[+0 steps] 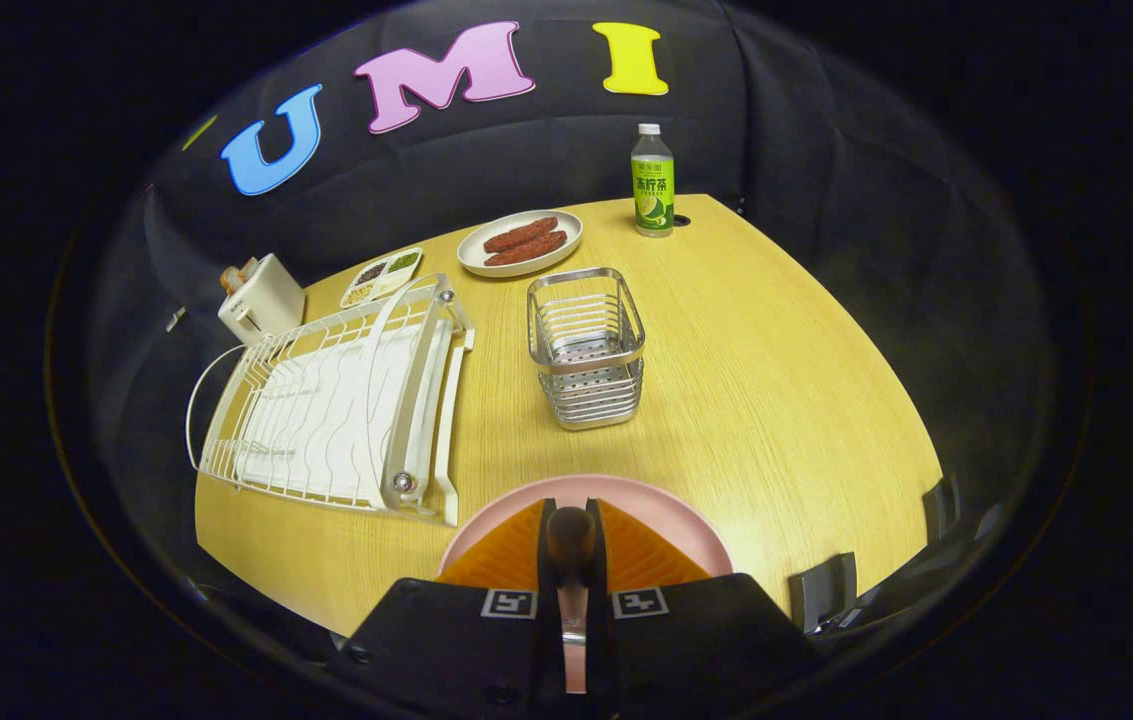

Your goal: Take the plate from the dish rack, then take the spoon from the basket and place it into the plate.

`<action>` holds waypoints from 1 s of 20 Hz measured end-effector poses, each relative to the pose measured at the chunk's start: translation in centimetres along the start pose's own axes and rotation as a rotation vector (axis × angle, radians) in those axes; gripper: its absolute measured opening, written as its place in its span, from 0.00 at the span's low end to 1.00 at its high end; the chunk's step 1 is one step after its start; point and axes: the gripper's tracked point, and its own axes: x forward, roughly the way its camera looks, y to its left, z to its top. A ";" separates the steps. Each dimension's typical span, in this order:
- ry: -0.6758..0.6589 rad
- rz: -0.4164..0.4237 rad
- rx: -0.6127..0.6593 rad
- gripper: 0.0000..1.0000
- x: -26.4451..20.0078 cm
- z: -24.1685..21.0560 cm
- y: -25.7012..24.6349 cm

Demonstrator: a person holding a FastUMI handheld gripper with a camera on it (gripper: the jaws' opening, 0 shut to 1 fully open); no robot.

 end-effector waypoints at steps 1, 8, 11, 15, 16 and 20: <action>-0.005 0.002 -0.013 0.13 0.3 0.1 0.2; -0.010 -0.030 -0.064 0.19 1.2 0.6 0.0; -0.054 -0.043 -0.063 0.65 0.0 1.8 -0.4; -0.215 -0.082 -0.115 1.00 -3.8 6.1 -0.9; -0.270 -0.099 -0.152 1.00 -5.1 7.6 -0.9; -0.497 -0.091 -0.182 0.99 -11.4 14.7 1.5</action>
